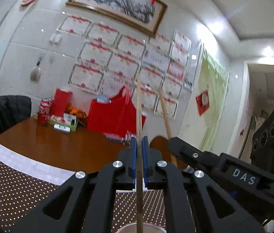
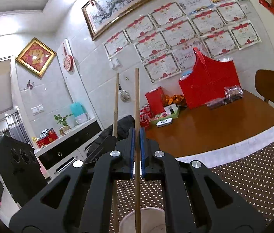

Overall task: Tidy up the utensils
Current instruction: 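Lower the left tool's chopstick into the pink cup and open it while the right tool does the same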

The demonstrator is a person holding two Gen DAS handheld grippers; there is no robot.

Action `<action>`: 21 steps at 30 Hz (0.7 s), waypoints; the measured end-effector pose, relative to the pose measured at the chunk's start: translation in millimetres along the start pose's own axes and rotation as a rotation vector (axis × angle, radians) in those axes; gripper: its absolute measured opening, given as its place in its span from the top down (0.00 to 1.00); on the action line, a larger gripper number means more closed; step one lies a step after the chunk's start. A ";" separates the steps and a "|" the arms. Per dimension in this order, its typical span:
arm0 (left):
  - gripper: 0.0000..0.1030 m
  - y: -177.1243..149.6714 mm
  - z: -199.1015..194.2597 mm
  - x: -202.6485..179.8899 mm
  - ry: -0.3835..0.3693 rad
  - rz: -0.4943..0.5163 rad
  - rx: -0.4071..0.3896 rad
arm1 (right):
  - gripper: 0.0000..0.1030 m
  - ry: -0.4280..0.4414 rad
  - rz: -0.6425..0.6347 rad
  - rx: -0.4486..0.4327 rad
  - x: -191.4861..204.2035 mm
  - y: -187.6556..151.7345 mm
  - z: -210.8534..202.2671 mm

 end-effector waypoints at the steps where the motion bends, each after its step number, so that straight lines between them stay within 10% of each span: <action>1: 0.94 -0.8 1.7 0.7 0.004 0.002 0.002 | 0.95 -0.005 0.003 0.000 -2.1 -1.6 1.6; 17: 0.94 -23.6 11.5 11.6 0.054 0.018 0.095 | 0.92 -0.035 0.030 0.099 -15.8 -24.8 9.5; 18: 0.93 -23.3 10.1 10.8 0.055 0.023 0.098 | 0.79 -0.038 0.046 0.099 -17.2 -23.0 7.3; 19: 0.82 -22.3 8.5 9.8 0.056 0.026 0.098 | 0.41 -0.038 0.064 0.086 -18.3 -20.9 3.4; 21: 0.63 -17.9 1.5 9.5 0.067 0.022 0.086 | 0.14 -0.039 0.080 0.041 -17.1 -15.3 -6.7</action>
Point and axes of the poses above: each gripper's, at about its wrist camera, not at the fingertips, and z roughly the way its jaws point, x to its left, y to its top, the point moved 4 cm from there along z, roughly the way its jaws point
